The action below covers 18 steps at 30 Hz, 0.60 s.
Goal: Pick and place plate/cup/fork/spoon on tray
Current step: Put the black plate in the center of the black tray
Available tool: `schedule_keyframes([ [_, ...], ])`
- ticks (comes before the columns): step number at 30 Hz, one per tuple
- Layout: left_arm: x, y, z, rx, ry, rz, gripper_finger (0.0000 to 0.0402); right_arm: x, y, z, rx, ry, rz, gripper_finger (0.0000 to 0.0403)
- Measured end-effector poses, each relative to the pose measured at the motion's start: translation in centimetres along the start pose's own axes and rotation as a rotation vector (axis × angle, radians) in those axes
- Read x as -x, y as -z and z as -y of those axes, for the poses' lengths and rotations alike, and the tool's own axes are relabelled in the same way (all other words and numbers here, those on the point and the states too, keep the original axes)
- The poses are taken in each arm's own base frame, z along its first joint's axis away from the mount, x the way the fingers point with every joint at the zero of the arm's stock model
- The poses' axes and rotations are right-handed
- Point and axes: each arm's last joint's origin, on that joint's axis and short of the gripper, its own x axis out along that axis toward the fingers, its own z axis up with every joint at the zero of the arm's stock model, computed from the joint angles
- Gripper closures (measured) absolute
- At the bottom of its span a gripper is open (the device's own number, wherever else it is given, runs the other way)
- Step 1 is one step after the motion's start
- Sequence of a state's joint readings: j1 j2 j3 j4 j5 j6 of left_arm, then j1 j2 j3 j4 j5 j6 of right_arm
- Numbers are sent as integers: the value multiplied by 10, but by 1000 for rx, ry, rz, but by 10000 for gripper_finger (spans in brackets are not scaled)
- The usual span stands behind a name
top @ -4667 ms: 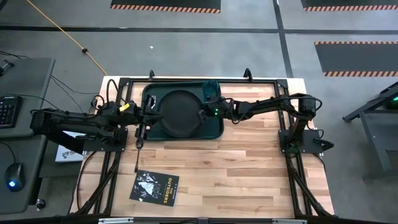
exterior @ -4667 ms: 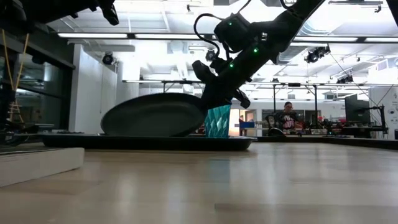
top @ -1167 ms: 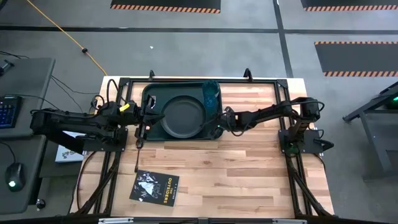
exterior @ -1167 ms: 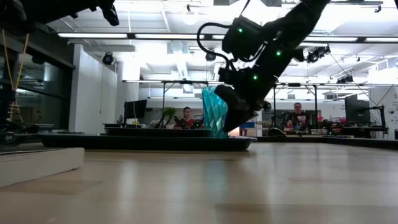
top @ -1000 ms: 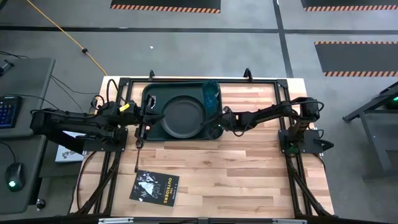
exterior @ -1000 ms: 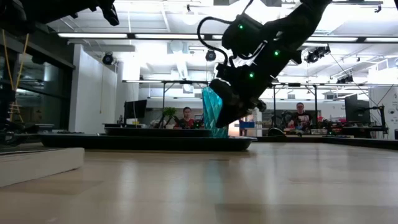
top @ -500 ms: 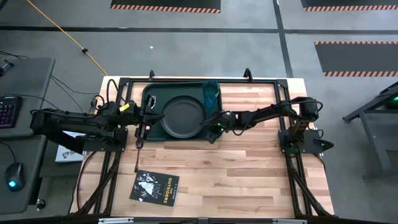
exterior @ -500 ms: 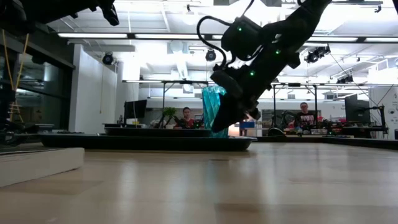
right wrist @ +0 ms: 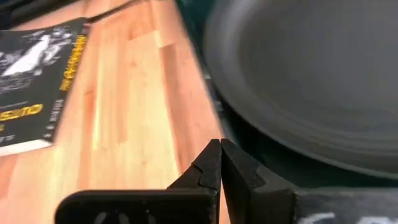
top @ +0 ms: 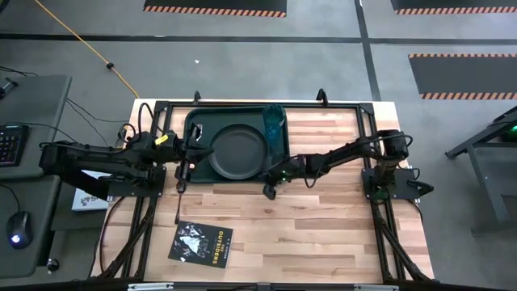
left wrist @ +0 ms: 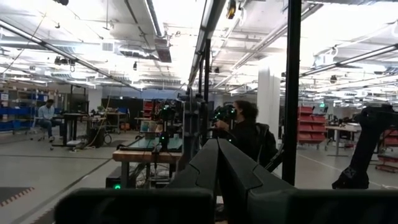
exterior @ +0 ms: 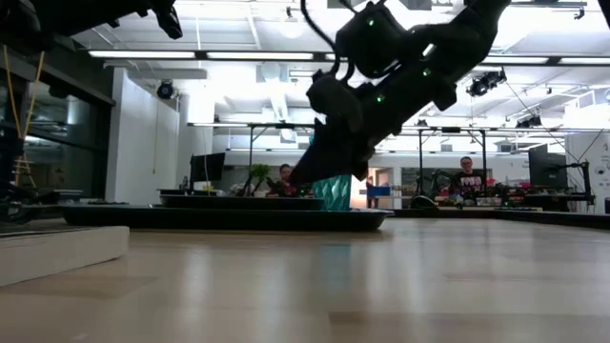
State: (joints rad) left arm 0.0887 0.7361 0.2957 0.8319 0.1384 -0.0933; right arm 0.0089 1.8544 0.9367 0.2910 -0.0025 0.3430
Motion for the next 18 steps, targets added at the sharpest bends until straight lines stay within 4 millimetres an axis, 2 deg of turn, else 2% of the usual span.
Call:
schedule_keyframes([
  [6, 0, 0, 0, 0, 0, 0, 402, -1, 1, -11, 69, -10, 38, 403],
  [11, 0, 0, 0, -1, 0, 4, 402, -18, 2, -21, 126, 23, 44, 403],
  [18, 0, 0, 0, 0, 0, 3, 401, -34, -10, -30, 178, 37, 64, 403],
])
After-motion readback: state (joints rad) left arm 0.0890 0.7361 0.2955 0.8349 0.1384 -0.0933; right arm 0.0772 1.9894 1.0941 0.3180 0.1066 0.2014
